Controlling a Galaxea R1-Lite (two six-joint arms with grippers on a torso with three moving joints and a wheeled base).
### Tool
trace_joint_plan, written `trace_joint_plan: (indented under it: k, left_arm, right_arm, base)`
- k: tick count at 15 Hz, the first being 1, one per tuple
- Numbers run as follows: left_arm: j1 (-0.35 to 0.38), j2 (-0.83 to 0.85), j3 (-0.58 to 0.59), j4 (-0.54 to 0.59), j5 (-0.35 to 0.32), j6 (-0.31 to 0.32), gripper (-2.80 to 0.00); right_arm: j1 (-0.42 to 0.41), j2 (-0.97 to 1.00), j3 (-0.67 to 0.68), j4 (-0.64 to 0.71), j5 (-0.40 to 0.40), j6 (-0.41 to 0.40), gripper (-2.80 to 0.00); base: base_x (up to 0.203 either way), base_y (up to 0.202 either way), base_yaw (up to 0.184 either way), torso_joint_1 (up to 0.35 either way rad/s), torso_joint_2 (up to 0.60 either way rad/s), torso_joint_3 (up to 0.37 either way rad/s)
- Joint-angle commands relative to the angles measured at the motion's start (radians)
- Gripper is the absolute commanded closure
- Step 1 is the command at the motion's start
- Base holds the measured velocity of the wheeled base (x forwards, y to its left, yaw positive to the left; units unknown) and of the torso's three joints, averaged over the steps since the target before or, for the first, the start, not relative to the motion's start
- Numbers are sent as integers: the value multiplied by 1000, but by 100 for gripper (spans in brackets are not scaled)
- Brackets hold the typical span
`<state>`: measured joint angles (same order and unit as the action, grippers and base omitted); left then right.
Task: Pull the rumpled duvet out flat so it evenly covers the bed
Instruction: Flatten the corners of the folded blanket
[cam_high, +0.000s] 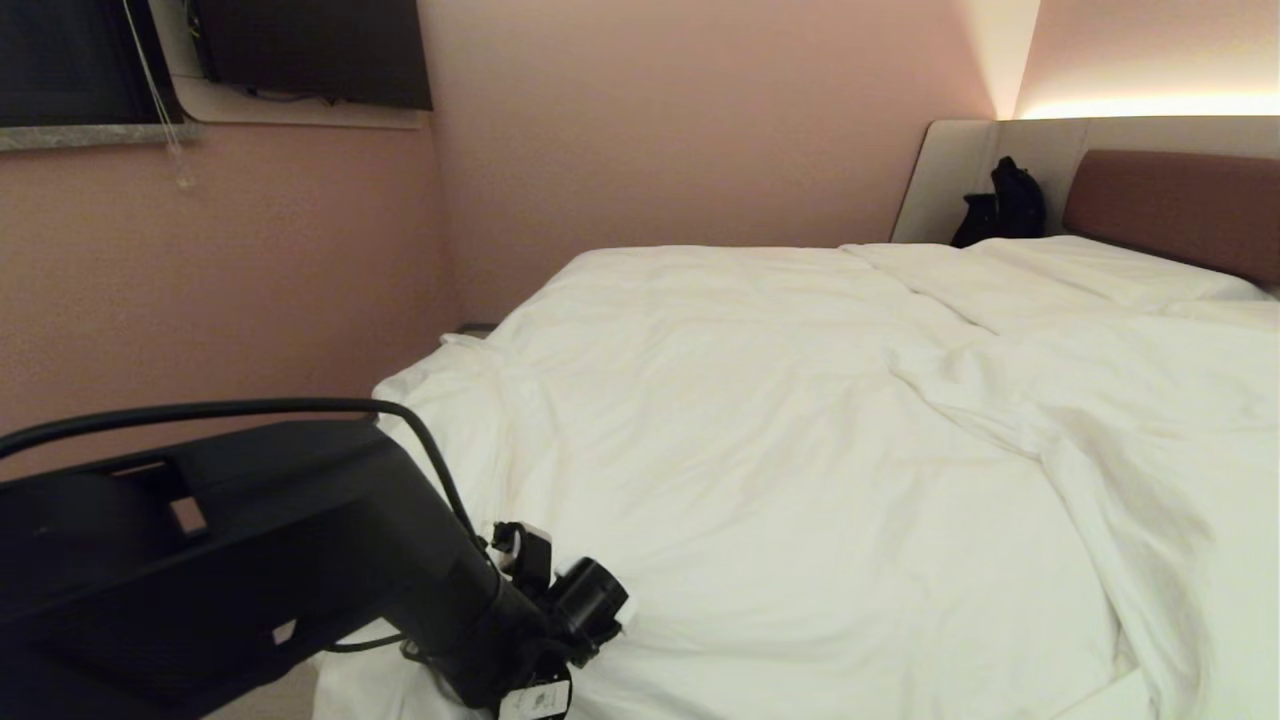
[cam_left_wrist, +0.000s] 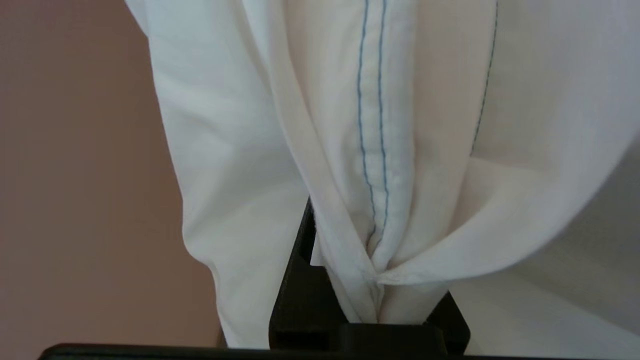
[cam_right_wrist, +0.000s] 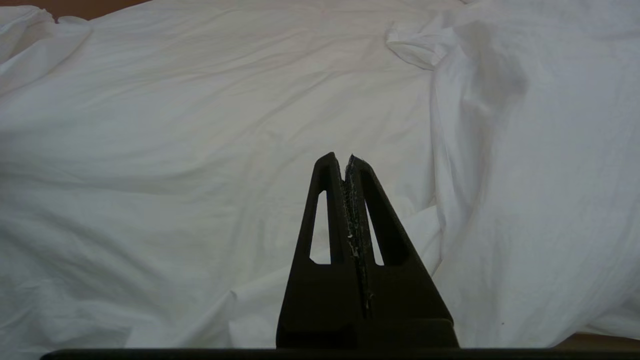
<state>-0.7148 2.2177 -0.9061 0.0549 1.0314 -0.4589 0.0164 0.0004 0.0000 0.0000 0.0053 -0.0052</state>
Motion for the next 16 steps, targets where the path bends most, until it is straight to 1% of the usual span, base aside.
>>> trace_joint_plan:
  k: [1, 3, 5, 7, 10, 13, 16]
  left_arm:
    - [25, -65, 58, 2, 22, -3, 0]
    - [57, -134, 127, 2, 32, -1, 0]
    - [59, -157, 145, 3, 33, 0, 0]
    - [54, -227, 178, 5, 33, 5, 0]
    - [43, -232, 193, 2, 27, 5, 0]
    - [6, -216, 177, -8, 21, 5, 0]
    - [5, -227, 181, 0, 21, 3, 0]
  right_arm:
    - [0, 0, 0, 0, 0, 1, 0]
    - [0, 0, 0, 0, 1, 1, 0]
    - [0, 0, 0, 0, 1, -1, 0]
    - [0, 0, 0, 0, 1, -1, 0]
    - [0, 0, 0, 0, 1, 1, 0]
    - [0, 0, 0, 0, 1, -1, 0]
    - [0, 0, 0, 0, 1, 0, 0]
  base:
    - [0, 0, 0, 0, 0, 0]
    - [0, 0, 0, 0, 0, 0]
    - [0, 0, 0, 0, 0, 0]
    - [0, 0, 0, 0, 0, 0]
    - [0, 0, 0, 0, 0, 0]
    - [0, 0, 0, 0, 0, 0]
    - [0, 0, 0, 0, 0, 0]
